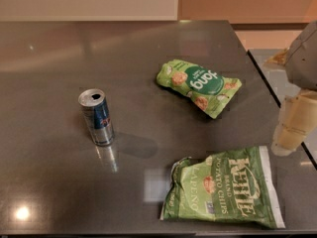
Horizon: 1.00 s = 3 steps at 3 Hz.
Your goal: Move green jalapeno chip bag near green rice chip bag
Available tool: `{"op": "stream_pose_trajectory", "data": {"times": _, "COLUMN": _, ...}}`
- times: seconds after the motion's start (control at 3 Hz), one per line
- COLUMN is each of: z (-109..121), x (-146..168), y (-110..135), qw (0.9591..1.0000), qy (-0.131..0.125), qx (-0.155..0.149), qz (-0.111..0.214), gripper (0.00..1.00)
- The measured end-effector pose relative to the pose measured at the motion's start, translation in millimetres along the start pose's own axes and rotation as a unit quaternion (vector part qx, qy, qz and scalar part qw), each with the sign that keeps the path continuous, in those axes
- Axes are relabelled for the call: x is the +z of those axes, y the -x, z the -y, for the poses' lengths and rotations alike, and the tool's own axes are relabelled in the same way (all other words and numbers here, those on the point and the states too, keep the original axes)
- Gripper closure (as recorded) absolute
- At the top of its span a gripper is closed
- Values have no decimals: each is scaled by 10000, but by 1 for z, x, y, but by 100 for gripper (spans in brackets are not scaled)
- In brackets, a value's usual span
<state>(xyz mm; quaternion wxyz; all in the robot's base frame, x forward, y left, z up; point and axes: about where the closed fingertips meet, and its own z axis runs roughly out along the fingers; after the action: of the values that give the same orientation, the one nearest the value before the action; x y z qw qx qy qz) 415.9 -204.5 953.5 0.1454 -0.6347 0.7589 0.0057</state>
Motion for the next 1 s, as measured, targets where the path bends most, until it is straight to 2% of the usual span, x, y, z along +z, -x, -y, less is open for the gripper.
{"op": "stream_pose_trajectory", "data": {"times": 0.33, "z": -28, "x": 26, "y": 9, "qw": 9992, "qy": 279, "qx": -256, "qz": 142, "gripper": 0}}
{"op": "stream_pose_trajectory", "data": {"times": 1.0, "z": -72, "x": 73, "y": 13, "qw": 9949, "qy": 733, "qx": -679, "qz": 100, "gripper": 0}}
